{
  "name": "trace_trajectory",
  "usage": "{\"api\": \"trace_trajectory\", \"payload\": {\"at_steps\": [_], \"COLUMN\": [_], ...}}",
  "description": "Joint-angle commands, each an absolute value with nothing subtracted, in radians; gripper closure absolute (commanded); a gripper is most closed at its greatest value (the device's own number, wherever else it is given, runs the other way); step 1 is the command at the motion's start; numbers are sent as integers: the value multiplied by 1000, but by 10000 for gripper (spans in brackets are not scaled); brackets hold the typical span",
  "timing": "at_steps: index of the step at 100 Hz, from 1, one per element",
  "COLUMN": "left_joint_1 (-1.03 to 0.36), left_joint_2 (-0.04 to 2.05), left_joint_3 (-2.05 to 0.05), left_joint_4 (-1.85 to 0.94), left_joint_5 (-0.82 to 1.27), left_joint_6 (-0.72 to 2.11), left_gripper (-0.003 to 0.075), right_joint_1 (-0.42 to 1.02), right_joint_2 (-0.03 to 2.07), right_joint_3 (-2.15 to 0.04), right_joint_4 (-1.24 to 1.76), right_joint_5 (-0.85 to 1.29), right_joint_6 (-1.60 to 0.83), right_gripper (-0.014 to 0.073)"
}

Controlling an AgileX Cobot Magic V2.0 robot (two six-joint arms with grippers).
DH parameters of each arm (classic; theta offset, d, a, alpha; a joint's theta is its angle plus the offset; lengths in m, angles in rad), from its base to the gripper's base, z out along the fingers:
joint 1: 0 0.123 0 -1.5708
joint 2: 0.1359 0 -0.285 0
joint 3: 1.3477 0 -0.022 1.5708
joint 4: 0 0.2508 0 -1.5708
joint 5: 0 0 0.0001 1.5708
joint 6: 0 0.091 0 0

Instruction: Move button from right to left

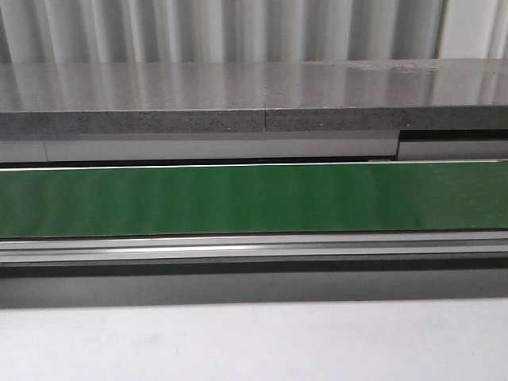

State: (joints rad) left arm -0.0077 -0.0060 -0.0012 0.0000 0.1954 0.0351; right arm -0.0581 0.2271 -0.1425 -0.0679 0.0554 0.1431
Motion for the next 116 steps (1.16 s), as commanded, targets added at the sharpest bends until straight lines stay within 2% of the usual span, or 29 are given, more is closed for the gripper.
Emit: {"api": "trace_trajectory", "payload": {"at_steps": [1,25,34,116], "left_joint_1": [-8,-8,-8,-8], "left_joint_2": [-39,-39,-39,-39], "left_joint_3": [22,22,22,22], "left_joint_4": [-9,-9,-9,-9], "left_joint_5": [119,119,119,119], "left_joint_6": [25,25,25,25], "left_gripper": [740,740,740,740], "right_joint_1": [-66,-66,-66,-66], "right_joint_2": [197,45,-31,-27], "right_joint_3": [-119,14,10,11], "right_joint_4": [-86,-80,-77,-77], "right_joint_5": [-37,-41,54,83], "right_joint_6": [151,151,150,135], "right_gripper": [660,660,660,660]}}
